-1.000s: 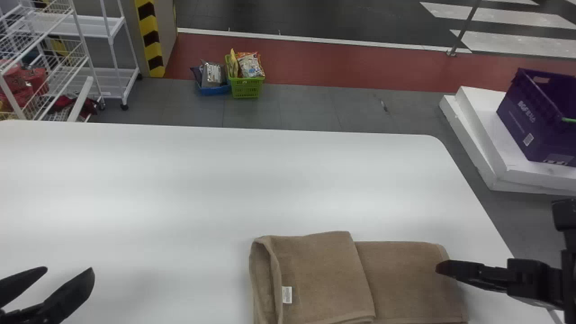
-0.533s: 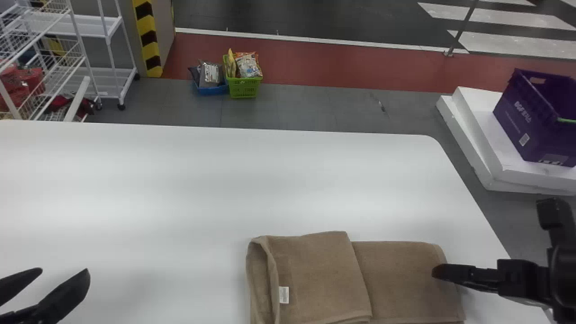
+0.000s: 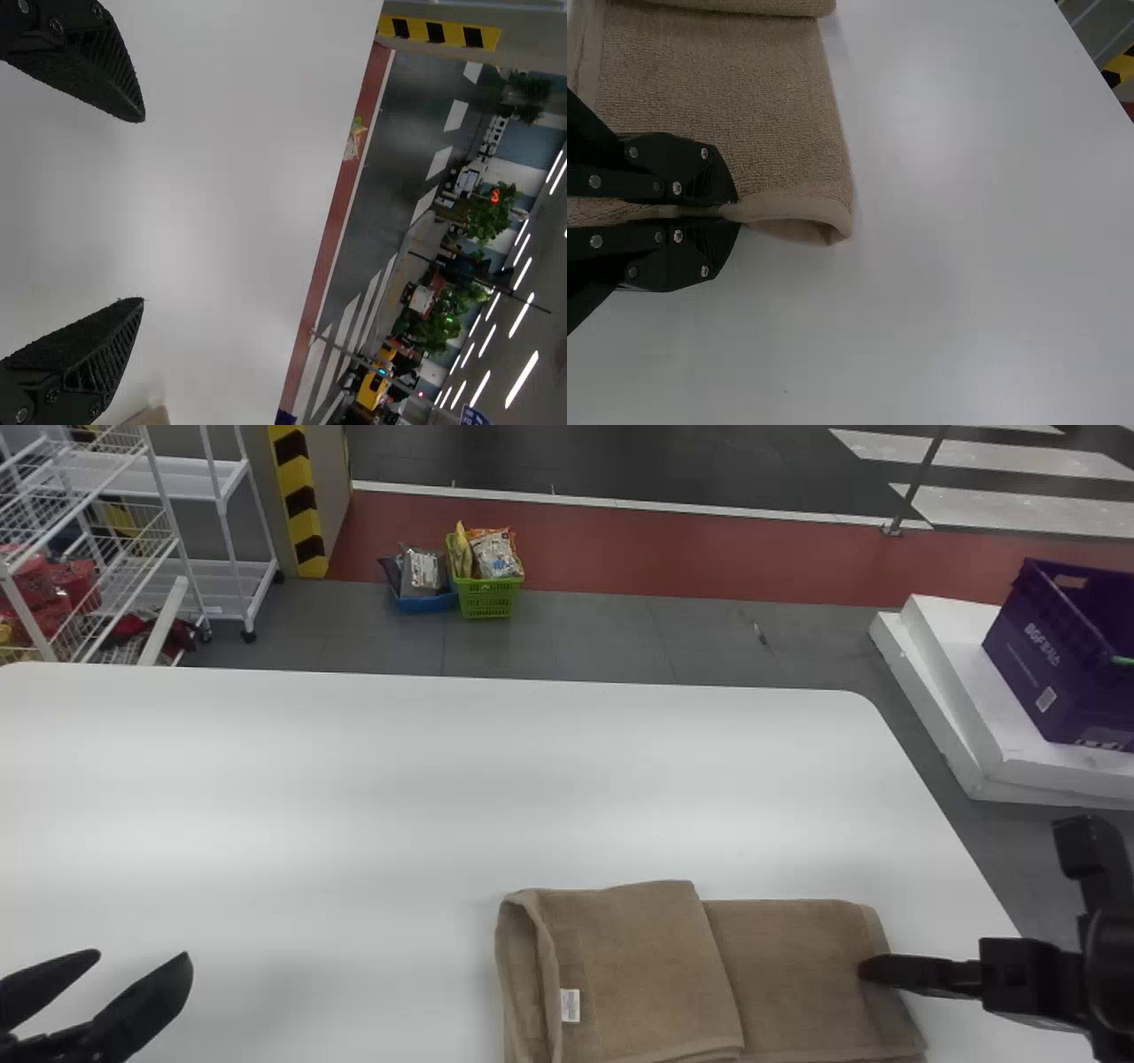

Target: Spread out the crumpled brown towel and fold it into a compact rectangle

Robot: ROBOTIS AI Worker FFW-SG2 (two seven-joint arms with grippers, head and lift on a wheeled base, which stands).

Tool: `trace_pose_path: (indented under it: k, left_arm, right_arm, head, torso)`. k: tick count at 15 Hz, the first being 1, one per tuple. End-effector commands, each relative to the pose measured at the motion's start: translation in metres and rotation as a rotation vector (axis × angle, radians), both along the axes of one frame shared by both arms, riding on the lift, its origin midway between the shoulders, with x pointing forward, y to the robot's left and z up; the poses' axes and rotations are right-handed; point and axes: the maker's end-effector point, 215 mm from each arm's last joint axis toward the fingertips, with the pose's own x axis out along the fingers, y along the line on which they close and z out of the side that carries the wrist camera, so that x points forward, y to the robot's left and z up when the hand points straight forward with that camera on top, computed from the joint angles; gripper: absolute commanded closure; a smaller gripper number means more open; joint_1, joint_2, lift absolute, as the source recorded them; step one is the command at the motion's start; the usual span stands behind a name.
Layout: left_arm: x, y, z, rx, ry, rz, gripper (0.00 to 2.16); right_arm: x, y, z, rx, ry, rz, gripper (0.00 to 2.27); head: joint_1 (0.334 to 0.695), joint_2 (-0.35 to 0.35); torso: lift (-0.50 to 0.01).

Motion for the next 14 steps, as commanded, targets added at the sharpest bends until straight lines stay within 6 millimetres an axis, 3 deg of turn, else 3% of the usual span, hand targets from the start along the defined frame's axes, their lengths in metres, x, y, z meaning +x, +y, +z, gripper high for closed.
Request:
trace_pose_path:
  k: [1,6,14]
  left_arm:
    - [0.0,-0.001,0.001,-0.002,-0.001,0.001,0.08]
    - [-0.001,-0.001,0.0,-0.001,0.0,0.0,0.08]
    - [-0.003,0.002,-0.002,0.001,0.006,0.005,0.08]
  right_arm:
    - [0.003,0.005,0.01,0.063,-0.038,-0.012,1.21]
    - [0.02,0.055,0.052,0.152,-0.177,0.063,1.21]
    - [0.034,0.151,0.089,0.192,-0.271,0.253,1.21]
  head:
    - [0.695,-0.136]
    - [0.695,-0.093]
    - [0.695,0.046]
  torso:
    - [-0.127]
    - [-0.127]
    - [-0.127]
